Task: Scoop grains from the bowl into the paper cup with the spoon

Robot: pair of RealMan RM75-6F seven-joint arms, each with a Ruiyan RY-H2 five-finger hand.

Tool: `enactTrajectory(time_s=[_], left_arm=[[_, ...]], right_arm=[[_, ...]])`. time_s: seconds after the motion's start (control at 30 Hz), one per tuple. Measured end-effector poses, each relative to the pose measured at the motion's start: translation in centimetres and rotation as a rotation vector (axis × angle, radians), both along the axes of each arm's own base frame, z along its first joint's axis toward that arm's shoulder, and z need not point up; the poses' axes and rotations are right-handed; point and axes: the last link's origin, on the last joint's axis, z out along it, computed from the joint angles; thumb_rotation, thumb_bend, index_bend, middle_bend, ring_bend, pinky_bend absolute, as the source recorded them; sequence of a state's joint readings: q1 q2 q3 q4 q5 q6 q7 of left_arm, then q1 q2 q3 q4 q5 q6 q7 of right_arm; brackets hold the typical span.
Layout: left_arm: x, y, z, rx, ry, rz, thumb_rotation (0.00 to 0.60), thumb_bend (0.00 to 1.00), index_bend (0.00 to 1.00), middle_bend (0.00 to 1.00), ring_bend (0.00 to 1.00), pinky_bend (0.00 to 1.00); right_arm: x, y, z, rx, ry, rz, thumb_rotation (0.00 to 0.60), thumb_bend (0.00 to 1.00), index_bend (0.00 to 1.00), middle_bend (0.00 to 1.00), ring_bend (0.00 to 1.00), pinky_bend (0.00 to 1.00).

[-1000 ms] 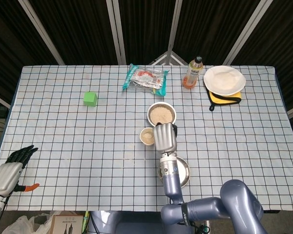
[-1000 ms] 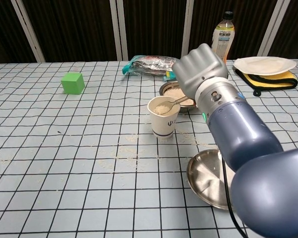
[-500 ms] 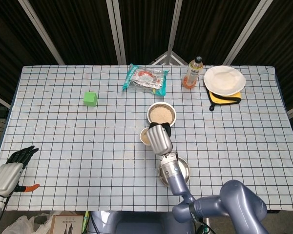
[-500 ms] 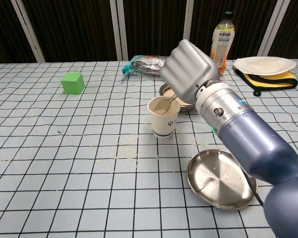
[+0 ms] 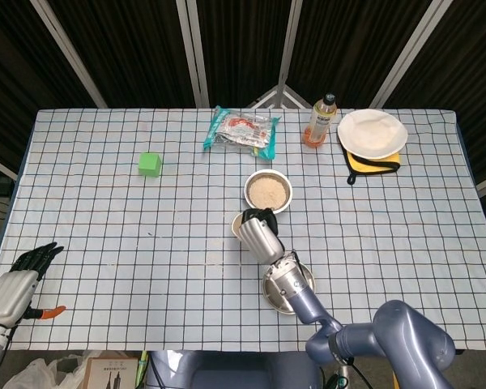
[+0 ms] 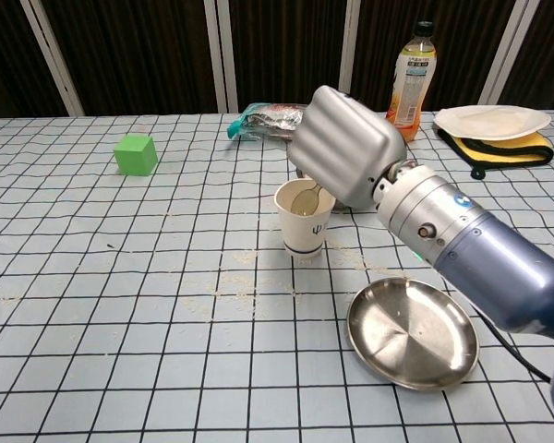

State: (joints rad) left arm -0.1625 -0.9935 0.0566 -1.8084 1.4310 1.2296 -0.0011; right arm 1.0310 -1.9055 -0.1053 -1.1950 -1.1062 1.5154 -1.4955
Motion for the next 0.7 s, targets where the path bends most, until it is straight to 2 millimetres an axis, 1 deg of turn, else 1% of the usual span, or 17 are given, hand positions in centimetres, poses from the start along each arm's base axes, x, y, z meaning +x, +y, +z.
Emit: enactTrajectory(time_s=[0.2,0.33,0.57,0.7], left_arm=[[0.0,0.0,0.0,0.000,0.003,0.002,0.600,0.00,0.00,0.00,0.00,0.00],[-0.1,0.0,0.0,-0.001,0.006,0.004,0.600,0.00,0.00,0.00,0.00,0.00],[-0.2,0.0,0.1,0.005,0.006,0.011,0.600,0.00,0.00,0.00,0.00,0.00],[-0.2,0.0,0.1,0.006,0.012,0.012,0.600,0.00,0.00,0.00,0.00,0.00]], right_arm=[[0.0,0.0,1.0,-0.016,-0.022,0.010,0.600,0.62,0.71,0.88,0.98,1.00],[0.0,0.3,1.8,-0.011,-0.089,-0.023,0.600,0.62,0.71,0.88,0.98,1.00],[0.6,1.4,4.0,0.014,-0.330,-0.173,0.600,0.62,0.71,0.88,0.98,1.00],[0.7,2.5,5.9,0.035,-0.466,-0.273,0.600,0.62,0.71,0.88,0.98,1.00]])
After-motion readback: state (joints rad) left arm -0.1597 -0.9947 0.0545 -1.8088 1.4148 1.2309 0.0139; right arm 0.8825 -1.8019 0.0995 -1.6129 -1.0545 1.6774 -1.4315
